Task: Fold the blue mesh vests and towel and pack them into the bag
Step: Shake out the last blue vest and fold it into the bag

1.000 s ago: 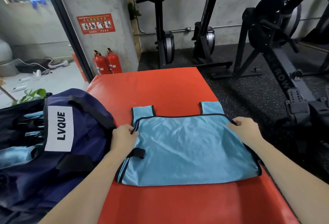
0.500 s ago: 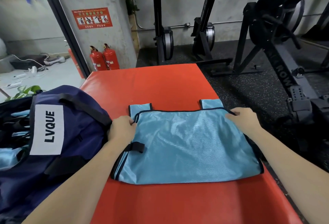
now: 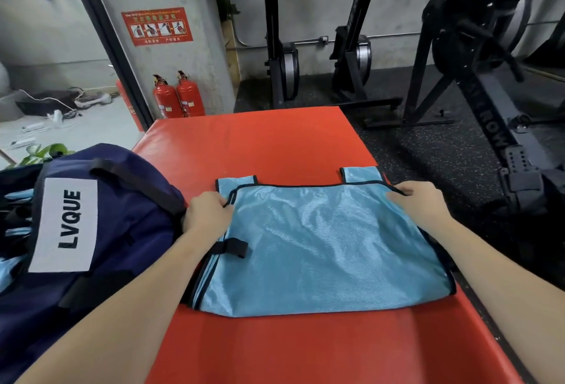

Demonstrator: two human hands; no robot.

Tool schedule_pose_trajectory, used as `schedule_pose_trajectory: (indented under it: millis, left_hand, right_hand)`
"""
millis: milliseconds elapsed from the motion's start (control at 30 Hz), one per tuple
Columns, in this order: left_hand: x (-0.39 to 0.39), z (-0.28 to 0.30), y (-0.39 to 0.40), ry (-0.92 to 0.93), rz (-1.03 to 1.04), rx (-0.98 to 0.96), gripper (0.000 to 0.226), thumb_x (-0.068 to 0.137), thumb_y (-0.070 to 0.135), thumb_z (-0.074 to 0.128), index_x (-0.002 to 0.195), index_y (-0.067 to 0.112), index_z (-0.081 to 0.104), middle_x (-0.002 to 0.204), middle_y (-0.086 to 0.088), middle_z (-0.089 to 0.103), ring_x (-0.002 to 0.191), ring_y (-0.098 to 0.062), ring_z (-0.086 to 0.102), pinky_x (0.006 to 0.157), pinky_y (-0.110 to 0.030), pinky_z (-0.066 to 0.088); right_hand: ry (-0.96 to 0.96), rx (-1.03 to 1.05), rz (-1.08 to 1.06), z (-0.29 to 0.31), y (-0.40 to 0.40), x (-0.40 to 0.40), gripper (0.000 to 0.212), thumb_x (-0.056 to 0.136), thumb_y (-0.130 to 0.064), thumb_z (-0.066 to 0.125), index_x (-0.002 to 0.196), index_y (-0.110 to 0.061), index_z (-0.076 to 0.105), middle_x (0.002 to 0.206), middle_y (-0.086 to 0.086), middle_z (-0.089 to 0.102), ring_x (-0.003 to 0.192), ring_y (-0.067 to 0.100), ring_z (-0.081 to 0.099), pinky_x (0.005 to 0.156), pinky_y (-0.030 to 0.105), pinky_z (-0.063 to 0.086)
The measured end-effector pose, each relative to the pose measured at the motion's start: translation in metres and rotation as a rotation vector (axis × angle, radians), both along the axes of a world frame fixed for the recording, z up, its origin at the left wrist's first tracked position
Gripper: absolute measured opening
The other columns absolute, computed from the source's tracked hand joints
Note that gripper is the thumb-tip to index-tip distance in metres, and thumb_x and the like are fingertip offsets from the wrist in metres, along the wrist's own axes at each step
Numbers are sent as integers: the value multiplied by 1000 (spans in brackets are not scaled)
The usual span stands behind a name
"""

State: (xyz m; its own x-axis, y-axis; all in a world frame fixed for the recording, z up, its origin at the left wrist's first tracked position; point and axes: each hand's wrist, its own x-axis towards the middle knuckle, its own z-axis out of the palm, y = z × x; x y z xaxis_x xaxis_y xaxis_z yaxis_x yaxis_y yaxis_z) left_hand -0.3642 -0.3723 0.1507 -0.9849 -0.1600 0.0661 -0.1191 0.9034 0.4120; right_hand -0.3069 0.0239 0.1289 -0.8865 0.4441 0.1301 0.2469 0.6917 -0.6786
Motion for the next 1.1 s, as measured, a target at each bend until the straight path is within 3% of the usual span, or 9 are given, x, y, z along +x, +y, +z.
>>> schedule_pose_trajectory:
  millis: [100,233,367,433,567,667,800,967,1100]
  left_hand:
    - [-3,10,3,140,34,73,18,93,30,54,81,20,62,78,-2,63,72,-29,54,62,-33,48]
    - [-11,20,6,293,92,133,16,96,34,53,101,24,64,88,-2,63,78,-27,50,70,-35,42]
    - [-21,16,3,61,88,29,25,96,30,55,113,13,59,107,-14,64,91,-36,57,71,-37,43]
    - [-14,14,7,9,24,-82,28,95,29,55,116,10,54,113,-14,61,101,-37,58,76,-41,45]
    - [39,14,37,192,-180,-254,35,98,26,48,133,22,49,130,-4,55,119,-28,50,96,-43,38]
    - [91,4,64,127,-434,-136,39,101,26,44,140,23,45,141,2,49,130,-21,46,107,-36,35]
    - [131,-23,82,19,-631,-108,47,103,39,41,147,23,40,153,1,38,144,-15,29,118,-32,23]
    - [123,-42,34,-70,-444,-285,67,99,65,21,157,32,16,166,-6,8,153,-20,1,124,-41,2]
    - [111,-34,-13,-149,-285,-185,72,99,64,21,158,23,14,167,0,1,153,-17,-2,120,-42,16]
  right_hand:
    - [99,-10,-24,11,1,-6,23,87,-23,68,86,0,68,77,20,65,65,16,45,64,34,39]
    - [187,-104,-12,37,-1,-27,19,91,-25,70,105,-13,75,94,4,72,92,18,65,78,28,43]
    - [-60,-59,48,33,-7,-39,63,93,-45,65,141,-6,51,133,11,63,125,29,56,103,35,40]
    - [-82,-5,84,25,-13,-31,66,94,-47,62,140,-1,49,134,15,61,124,33,55,106,40,40]
    - [42,125,208,20,-44,15,49,95,-39,63,131,-6,59,129,12,64,122,30,58,104,35,39]
    - [13,233,375,9,-78,60,55,95,-49,57,135,-12,57,137,5,59,129,22,52,109,27,32]
    - [-115,437,584,-17,-100,100,98,81,-86,6,145,-24,46,150,-7,43,142,14,35,117,26,20]
    - [-256,511,462,-29,-65,115,74,93,-74,14,157,-37,12,165,-14,9,152,8,2,122,31,1]
    - [-299,554,431,-26,-51,120,86,86,-79,2,159,-33,7,166,-12,5,152,8,0,123,29,-2]
